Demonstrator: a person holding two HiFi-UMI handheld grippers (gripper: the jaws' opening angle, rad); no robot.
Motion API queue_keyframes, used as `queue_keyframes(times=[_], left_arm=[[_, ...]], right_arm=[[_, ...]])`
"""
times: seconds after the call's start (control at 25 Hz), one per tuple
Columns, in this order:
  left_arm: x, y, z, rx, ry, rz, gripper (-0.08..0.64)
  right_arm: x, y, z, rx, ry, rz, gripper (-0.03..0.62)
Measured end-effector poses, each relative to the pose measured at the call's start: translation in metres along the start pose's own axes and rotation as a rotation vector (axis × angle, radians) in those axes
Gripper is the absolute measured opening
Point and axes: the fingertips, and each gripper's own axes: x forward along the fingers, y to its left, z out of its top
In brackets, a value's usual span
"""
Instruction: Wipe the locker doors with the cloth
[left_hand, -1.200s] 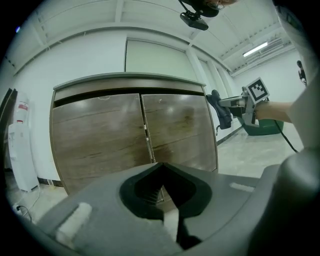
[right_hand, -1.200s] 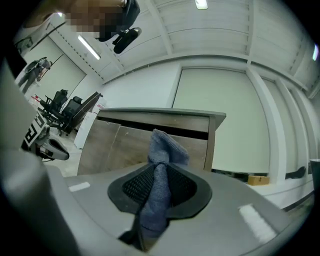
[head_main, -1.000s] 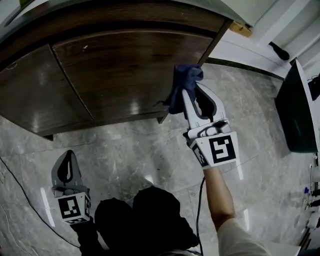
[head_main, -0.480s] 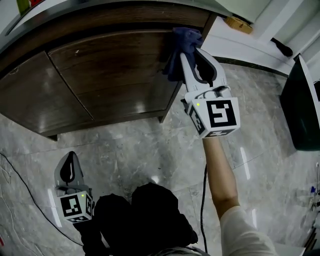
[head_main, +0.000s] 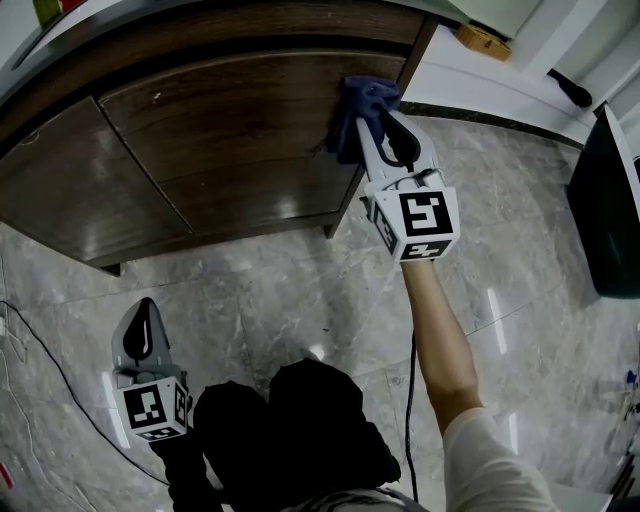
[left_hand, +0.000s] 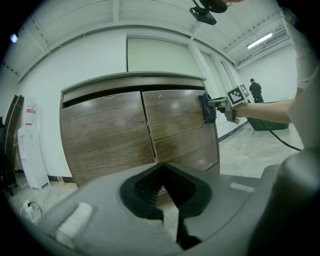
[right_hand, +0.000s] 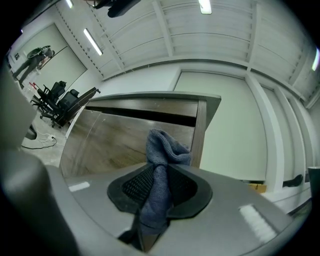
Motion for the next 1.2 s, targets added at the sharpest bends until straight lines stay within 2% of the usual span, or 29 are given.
queue_keyframes(times=[0.44, 0.8, 1.2], left_arm=[[-0.004, 0.003, -0.005, -0.011, 0.009, 0.010, 0.002], [-0.009, 0.003, -0.005, -0.025, 0.026, 0.016, 0.002], [-0.012, -0.001, -0.023, -0.030, 0.045, 0.009, 0.002]], right_arm=[[-0.010, 0.037, -0.092, 0.049, 0.114, 0.030, 0.091], [-0.021, 0.074, -0.175, 0.115, 0.269, 0.071, 0.091], [-0.026, 0.116, -0.245, 0.169, 0.398, 0.120, 0.087]])
